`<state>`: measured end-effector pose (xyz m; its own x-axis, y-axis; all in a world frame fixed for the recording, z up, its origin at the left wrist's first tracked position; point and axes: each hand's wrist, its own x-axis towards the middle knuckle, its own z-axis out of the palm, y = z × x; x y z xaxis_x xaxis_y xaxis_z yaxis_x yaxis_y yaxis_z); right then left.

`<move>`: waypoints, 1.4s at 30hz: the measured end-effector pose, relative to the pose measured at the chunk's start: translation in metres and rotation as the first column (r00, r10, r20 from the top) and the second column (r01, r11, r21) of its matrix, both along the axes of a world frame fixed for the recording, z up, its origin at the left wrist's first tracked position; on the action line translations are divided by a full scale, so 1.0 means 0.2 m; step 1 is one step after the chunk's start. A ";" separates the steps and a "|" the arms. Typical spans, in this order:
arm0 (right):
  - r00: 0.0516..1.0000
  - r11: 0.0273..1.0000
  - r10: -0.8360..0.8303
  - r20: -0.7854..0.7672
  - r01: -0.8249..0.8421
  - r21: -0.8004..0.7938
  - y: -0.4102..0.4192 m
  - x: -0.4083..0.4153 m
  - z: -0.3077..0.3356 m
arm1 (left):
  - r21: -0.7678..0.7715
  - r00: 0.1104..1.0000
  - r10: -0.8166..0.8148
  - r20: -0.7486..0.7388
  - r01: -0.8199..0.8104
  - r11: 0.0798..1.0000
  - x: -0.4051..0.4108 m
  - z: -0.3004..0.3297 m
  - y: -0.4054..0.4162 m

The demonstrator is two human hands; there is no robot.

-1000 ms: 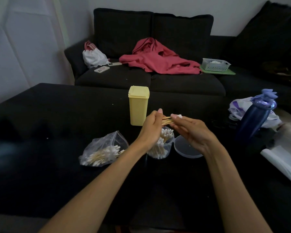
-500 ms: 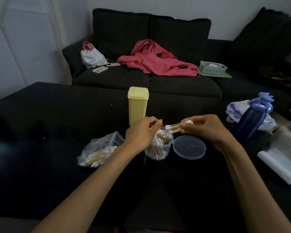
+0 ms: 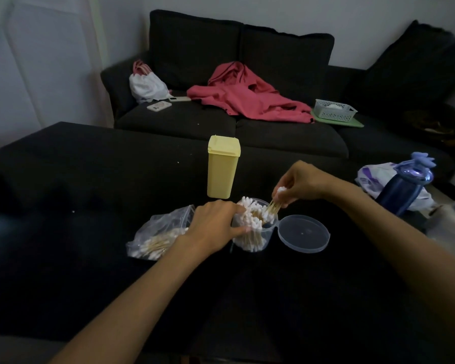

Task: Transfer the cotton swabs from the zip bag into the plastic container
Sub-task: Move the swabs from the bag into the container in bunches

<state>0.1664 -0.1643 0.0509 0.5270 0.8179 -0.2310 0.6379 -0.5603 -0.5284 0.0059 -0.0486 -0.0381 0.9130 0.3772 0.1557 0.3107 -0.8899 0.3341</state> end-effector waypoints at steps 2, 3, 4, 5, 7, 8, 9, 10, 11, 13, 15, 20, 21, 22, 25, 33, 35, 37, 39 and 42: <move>0.999 0.998 0.029 0.029 -0.028 -0.058 0.05 0.00 -0.01 | 0.016 1.000 -0.004 -0.024 0.004 1.000 0.00 0.01 0.00; 0.998 0.995 0.050 0.047 -0.046 -0.084 0.07 0.00 -0.01 | 0.021 0.999 -0.004 -0.037 0.005 1.000 0.00 0.01 0.00; 0.995 0.991 0.074 0.061 -0.067 -0.112 0.08 0.00 -0.02 | 0.020 0.999 -0.007 -0.051 0.008 1.000 0.00 0.02 0.00; 0.992 0.986 0.100 0.073 -0.088 -0.144 0.11 -0.01 -0.02 | 0.017 0.998 -0.012 -0.063 0.013 1.000 0.00 0.01 0.01; 0.983 0.969 0.153 0.103 -0.129 -0.211 0.14 -0.04 -0.04 | 0.015 0.996 -0.023 -0.084 0.025 1.000 0.00 0.01 0.01; 0.976 0.959 0.178 0.125 -0.143 -0.244 0.15 -0.05 -0.05 | 0.014 0.996 -0.027 -0.091 0.028 1.000 0.01 0.02 0.01; 0.969 0.951 0.198 0.150 -0.153 -0.269 0.16 -0.06 -0.07 | 0.013 0.995 -0.029 -0.096 0.030 0.999 0.01 0.02 0.01; 0.962 0.946 0.212 0.173 -0.158 -0.285 0.16 -0.06 -0.08 | 0.013 0.994 -0.030 -0.101 0.032 0.999 0.01 0.02 0.01; 0.957 0.942 0.221 0.187 -0.160 -0.295 0.17 -0.07 -0.11 | 0.015 0.994 -0.031 -0.107 0.033 0.999 0.01 0.03 0.01; 0.955 0.938 0.222 0.198 -0.153 -0.311 0.16 -0.07 -0.15 | 0.008 0.992 -0.027 -0.124 0.029 1.000 0.01 0.03 0.01; 0.949 0.934 0.220 0.224 -0.139 -0.328 0.16 -0.08 -0.19 | -0.008 0.990 -0.024 -0.142 0.023 1.000 0.01 0.04 0.01; 0.953 0.920 0.212 0.217 -0.119 -0.373 0.19 -0.08 -0.22 | -0.029 0.990 -0.010 -0.137 0.006 1.000 0.01 0.05 -0.01; 0.959 0.916 0.199 0.203 -0.109 -0.386 0.19 -0.08 -0.22 | -0.035 0.990 -0.004 -0.138 -0.001 0.999 0.01 0.04 -0.01; 0.963 0.913 0.185 0.194 -0.096 -0.397 0.19 -0.08 -0.22 | -0.035 0.991 0.004 -0.131 -0.008 0.999 0.01 0.04 -0.01; 0.970 0.875 0.193 0.145 -0.104 -0.473 0.20 -0.06 -0.19 | -0.014 0.993 0.018 -0.117 -0.019 1.000 0.01 0.04 -0.01; 0.929 0.859 -0.126 -0.348 -0.073 -0.507 0.22 -0.04 -0.05 | 0.060 0.995 0.041 -0.087 -0.035 0.998 0.02 0.02 -0.04; 0.944 0.865 -0.115 -0.309 -0.057 -0.498 0.22 -0.05 -0.07 | 0.065 0.997 0.041 -0.071 -0.037 0.997 0.02 0.02 -0.05; 0.965 0.871 -0.101 -0.243 -0.032 -0.491 0.22 -0.05 -0.10 | 0.051 0.997 0.043 -0.060 -0.040 0.998 0.02 0.02 -0.05; 0.981 0.877 -0.092 -0.173 -0.003 -0.481 0.23 -0.06 -0.12 | 0.016 0.997 0.036 -0.070 -0.035 0.999 0.02 0.02 -0.05; 0.987 0.888 -0.114 -0.115 0.049 -0.458 0.23 -0.06 -0.12 | 0.007 0.999 0.036 -0.022 -0.036 0.999 0.01 0.02 -0.07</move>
<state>0.1545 -0.1185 0.0265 0.5247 0.5627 -0.6388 0.5200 -0.8059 -0.2828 0.0084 -0.0616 -0.0345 0.9019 0.4093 0.1379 0.3503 -0.8800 0.3208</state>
